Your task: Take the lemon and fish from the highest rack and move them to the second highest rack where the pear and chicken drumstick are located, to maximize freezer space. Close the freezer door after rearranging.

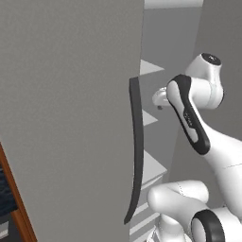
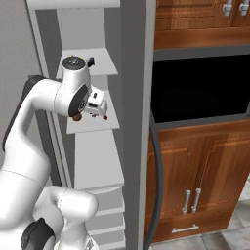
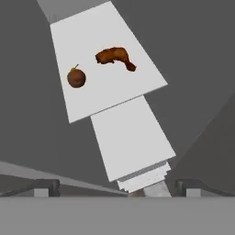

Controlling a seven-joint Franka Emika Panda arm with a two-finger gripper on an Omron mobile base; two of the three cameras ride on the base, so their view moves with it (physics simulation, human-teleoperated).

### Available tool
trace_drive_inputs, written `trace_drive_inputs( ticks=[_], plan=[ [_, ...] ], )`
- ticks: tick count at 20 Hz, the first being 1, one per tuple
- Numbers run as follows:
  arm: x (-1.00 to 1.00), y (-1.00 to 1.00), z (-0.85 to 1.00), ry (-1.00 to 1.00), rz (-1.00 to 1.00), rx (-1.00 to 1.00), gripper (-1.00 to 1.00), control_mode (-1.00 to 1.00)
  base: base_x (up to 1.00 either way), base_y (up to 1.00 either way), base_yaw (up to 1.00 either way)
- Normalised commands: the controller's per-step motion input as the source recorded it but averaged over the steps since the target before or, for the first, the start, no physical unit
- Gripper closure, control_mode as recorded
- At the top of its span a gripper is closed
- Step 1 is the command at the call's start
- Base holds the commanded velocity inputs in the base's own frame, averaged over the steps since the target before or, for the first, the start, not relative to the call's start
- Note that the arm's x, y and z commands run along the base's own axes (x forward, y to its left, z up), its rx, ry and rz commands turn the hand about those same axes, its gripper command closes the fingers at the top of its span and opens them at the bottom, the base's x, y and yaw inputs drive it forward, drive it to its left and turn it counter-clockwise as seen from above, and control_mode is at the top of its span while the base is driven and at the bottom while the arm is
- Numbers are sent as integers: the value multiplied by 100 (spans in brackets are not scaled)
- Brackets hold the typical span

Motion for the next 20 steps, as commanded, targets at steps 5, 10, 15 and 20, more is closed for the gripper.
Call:
trace_drive_inputs(
  ticks=[5,10,15,20],
  plan=[
    [0,4,68,-16,-1,7,-100,-100,0,0,0],
    [0,8,66,-17,-5,0,-100,-100,0,0,0],
    [2,1,54,-11,0,0,-100,-100,0,0,0],
    [7,1,5,0,0,0,-100,-100,0,0,0]
  ],
)
